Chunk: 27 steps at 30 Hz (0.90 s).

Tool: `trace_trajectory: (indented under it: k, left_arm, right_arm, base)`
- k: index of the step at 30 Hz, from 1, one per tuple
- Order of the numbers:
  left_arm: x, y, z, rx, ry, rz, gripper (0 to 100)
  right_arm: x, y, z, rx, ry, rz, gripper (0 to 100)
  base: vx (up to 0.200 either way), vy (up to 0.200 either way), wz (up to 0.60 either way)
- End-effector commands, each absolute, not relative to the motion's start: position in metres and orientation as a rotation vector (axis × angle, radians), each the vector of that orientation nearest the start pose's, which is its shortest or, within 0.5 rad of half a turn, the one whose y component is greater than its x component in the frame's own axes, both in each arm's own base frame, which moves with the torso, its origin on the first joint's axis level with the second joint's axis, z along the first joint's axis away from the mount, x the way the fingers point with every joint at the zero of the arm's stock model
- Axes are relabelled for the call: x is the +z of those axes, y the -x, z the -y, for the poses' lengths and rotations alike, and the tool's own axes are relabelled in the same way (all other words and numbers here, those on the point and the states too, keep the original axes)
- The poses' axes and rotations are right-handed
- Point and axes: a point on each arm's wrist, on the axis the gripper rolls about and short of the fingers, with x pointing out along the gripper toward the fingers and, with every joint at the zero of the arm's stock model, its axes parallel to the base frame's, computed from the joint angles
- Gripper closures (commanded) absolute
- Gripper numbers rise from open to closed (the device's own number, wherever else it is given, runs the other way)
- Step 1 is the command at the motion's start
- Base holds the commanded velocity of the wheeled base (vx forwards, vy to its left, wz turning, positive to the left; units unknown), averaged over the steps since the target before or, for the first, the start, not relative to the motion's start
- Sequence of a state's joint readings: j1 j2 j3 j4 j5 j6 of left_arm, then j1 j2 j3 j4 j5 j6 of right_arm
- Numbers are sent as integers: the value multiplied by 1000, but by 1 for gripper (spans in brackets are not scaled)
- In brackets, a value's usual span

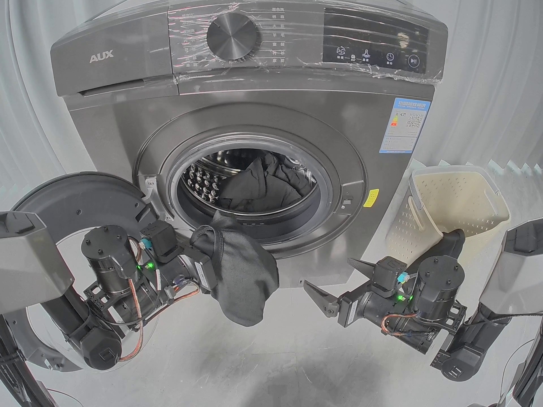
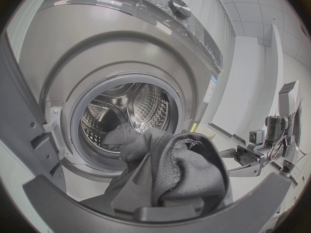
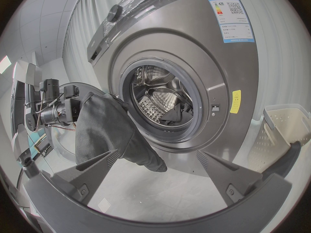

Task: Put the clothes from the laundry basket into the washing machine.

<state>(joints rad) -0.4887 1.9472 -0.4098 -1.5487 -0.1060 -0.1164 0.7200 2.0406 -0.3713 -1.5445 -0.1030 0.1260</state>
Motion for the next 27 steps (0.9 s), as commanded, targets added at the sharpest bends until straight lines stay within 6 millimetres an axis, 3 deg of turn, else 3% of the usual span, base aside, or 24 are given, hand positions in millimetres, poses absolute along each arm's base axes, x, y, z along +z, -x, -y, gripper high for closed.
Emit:
trace_trajectory:
  k: [1, 4, 10, 15, 22, 27]
  left_arm:
    - [107, -257, 143, -606, 115, -28, 100]
    - [105, -257, 147, -618, 113, -35, 100]
    - [106, -251, 164, -630, 117, -27, 100]
    - [99, -288, 191, -619, 87, 46, 100]
    - [71, -316, 204, -604, 85, 22, 100]
    - [54, -366, 218, -562, 128, 91, 100]
  right_arm:
    - [73, -223, -193, 610, -70, -156, 0]
    - [74, -222, -194, 614, -71, -153, 0]
    - [79, -215, -193, 631, -73, -148, 0]
    - [75, -203, -196, 667, -59, -175, 0]
    - [76, -202, -195, 667, -59, -174, 0]
    - [76, -202, -196, 671, -58, -172, 0]
  base:
    - [200, 0, 0]
    - [200, 0, 0]
    - [0, 0, 0]
    - [0, 0, 0]
    - [0, 0, 0]
    - [0, 0, 0]
